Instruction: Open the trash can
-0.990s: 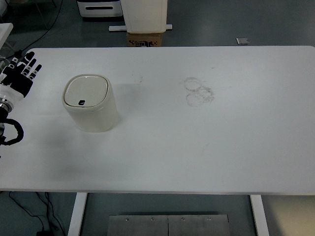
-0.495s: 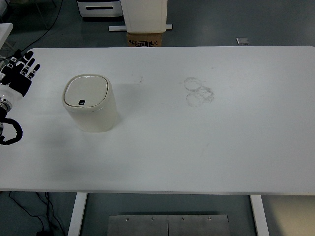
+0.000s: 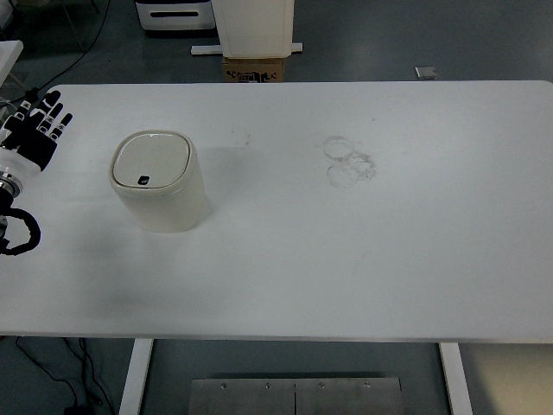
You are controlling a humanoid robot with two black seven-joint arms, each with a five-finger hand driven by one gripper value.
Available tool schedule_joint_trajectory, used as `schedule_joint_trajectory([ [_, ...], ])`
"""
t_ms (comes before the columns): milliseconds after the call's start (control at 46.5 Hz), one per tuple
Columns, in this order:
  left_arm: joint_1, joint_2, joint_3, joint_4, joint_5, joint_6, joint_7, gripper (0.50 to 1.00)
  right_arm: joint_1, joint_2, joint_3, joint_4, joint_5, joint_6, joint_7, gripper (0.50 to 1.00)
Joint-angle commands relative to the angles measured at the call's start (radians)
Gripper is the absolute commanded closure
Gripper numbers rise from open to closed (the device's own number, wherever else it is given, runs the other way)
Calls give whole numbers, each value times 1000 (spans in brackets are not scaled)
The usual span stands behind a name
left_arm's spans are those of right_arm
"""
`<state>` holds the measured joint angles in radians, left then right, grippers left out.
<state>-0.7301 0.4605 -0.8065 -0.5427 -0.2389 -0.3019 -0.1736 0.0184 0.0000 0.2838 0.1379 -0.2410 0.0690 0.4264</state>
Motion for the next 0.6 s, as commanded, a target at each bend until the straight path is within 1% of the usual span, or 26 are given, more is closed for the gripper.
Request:
schedule_joint_trajectory([
  [0,1,73,3,-126,38,27,3,500,0,0,0,0,0,0,0,509],
  [86,6,176,4,-284,101,73,3,500,0,0,0,0,-1,0,0,509],
  [129,6,211,4,-336,122,93,5,500,0,0,0,0,0,0,0,509],
  [172,5,237,4,-368,133,98,11,500,0,0,0,0,0,0,0,509],
  [215,1,257,4,-385,142,98,37,500,0,0,0,0,0,0,0,509],
  [280,-6,291,4,-390,176,96,101,500,0,0,0,0,0,0,0,509],
  [344,-21,317,4,-393,248,93,164,500,0,0,0,0,0,0,0,509],
  [387,-32,329,4,-393,314,92,192,500,0,0,0,0,0,0,0,509],
  [495,-57,359,6,-405,486,83,239,500,0,0,0,0,-1,0,0,509],
  [581,-72,394,4,-428,582,52,258,500,0,0,0,0,-1,0,0,509],
])
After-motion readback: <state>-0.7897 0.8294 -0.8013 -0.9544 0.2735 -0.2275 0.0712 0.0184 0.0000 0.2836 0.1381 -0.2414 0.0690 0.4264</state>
